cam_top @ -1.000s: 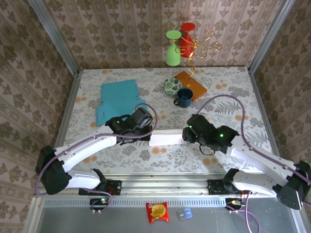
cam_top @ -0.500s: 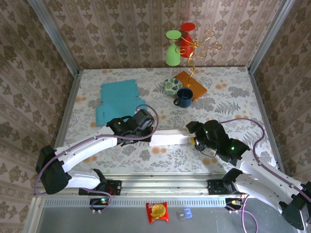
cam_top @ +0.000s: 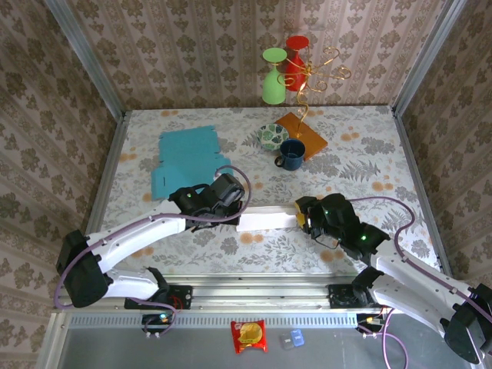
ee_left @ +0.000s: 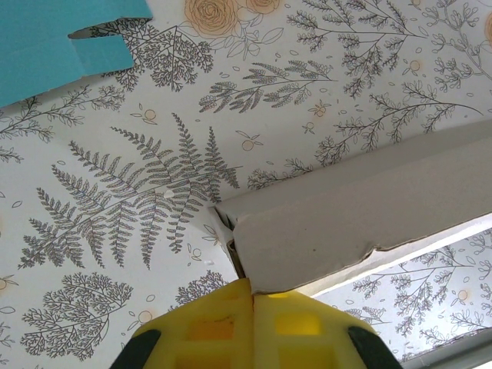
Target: Fold the paper box
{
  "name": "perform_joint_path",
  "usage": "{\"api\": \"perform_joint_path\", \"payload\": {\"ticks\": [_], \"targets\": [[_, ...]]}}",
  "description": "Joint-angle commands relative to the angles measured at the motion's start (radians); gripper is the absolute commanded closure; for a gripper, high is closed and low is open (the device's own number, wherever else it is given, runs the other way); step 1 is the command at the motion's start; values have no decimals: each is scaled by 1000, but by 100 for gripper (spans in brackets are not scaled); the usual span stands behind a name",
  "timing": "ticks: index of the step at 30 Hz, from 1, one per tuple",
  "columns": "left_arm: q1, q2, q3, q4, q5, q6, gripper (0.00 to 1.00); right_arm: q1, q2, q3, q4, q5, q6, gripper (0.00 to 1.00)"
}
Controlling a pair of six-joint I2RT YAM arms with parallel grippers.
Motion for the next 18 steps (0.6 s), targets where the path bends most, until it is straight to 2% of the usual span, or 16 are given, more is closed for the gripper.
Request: {"api": "perform_joint_path", "payload": {"ticks": [1, 5, 10, 15, 18], "targets": [[-10, 1, -1, -55, 8, -25, 97, -6, 7, -13, 17, 25, 7, 61], [-10, -25, 12, -61, 25, -66, 84, -7, 15, -13, -12, 25, -2, 66], [9, -111, 35, -65, 67, -204, 67, -7, 13, -19, -65, 24, -6, 69], [65, -158, 16, -67, 143, -388, 61, -7, 24, -25, -82, 22, -3, 69], [109, -175, -33, -11, 193, -488, 60, -6, 27, -25, -94, 21, -2, 70]]}}
